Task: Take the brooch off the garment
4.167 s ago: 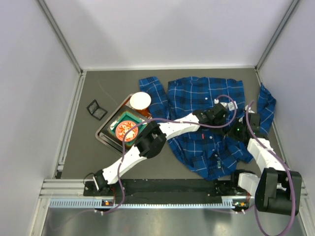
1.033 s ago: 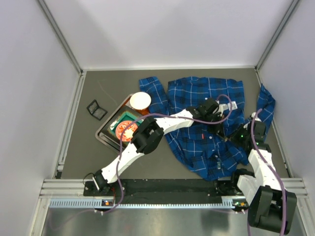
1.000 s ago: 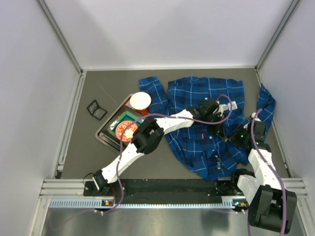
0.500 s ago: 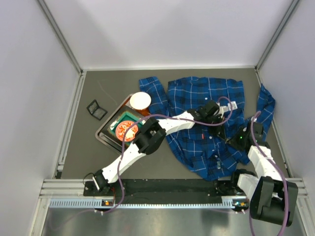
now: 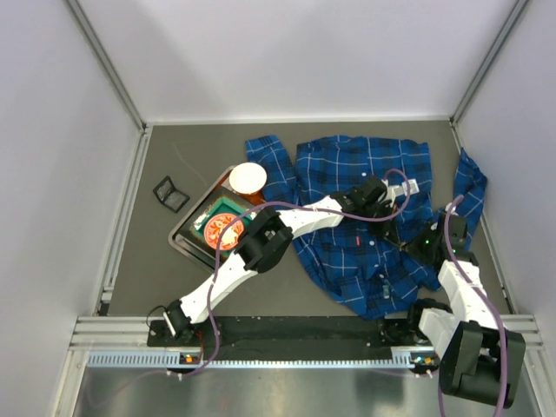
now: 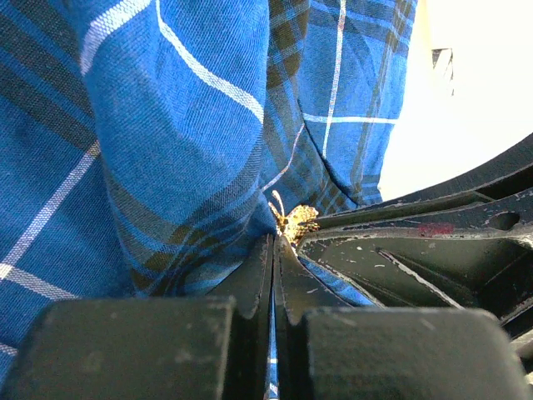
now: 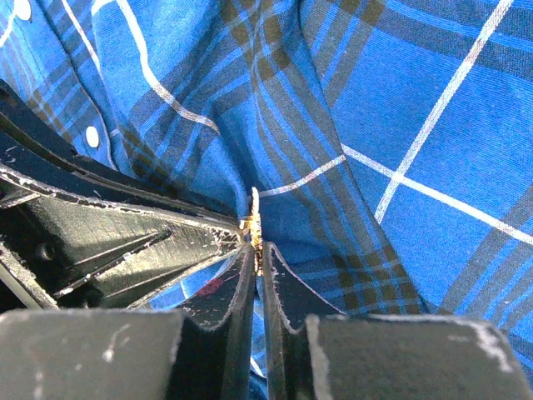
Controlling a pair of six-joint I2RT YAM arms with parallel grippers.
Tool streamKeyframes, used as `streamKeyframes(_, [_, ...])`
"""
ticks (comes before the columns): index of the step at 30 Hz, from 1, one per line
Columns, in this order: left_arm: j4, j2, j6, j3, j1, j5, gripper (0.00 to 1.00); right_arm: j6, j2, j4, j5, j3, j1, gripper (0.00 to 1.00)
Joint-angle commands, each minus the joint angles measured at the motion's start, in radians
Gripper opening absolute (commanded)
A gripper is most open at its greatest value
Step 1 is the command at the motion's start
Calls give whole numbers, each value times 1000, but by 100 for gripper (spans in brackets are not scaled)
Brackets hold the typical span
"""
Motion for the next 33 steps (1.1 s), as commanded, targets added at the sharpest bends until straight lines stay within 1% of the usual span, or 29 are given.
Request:
streamKeyframes(1, [-9, -14, 28, 5, -13, -22, 0, 30, -1, 99, -20, 30, -1, 9])
streamKeyframes(7, [-12, -12, 33, -7, -13, -25, 0, 31, 8, 133, -29, 28, -1, 9])
streamKeyframes(10, [-15, -11, 34, -7, -14, -27, 0, 14, 24, 155, -31, 28, -1, 0])
streamKeyframes(15, [-25, -8, 19, -6, -13, -39, 0, -9, 68, 196, -64, 28, -1, 0])
streamKeyframes(17, [-22, -5, 8, -6, -11, -41, 0, -16, 65, 201, -86, 27, -1, 0])
streamKeyframes(21, [-7, 29, -61, 11, -10, -16, 0, -22, 27, 221, -135, 10, -1, 0])
streamKeyframes(24, [4, 57, -101, 26, -14, 19, 0, -24, 27, 224, -138, 10, -1, 0])
streamKeyframes(27, [2, 48, -96, 8, -17, 15, 0, 1, 44, 216, -120, 18, -1, 0])
streamKeyframes(29, [-2, 28, -67, -18, -16, -16, 0, 43, 56, 207, -86, 19, -1, 12])
streamKeyframes(33, [-7, -20, -35, -53, -14, -41, 0, 74, 111, 199, -64, 33, -1, 17])
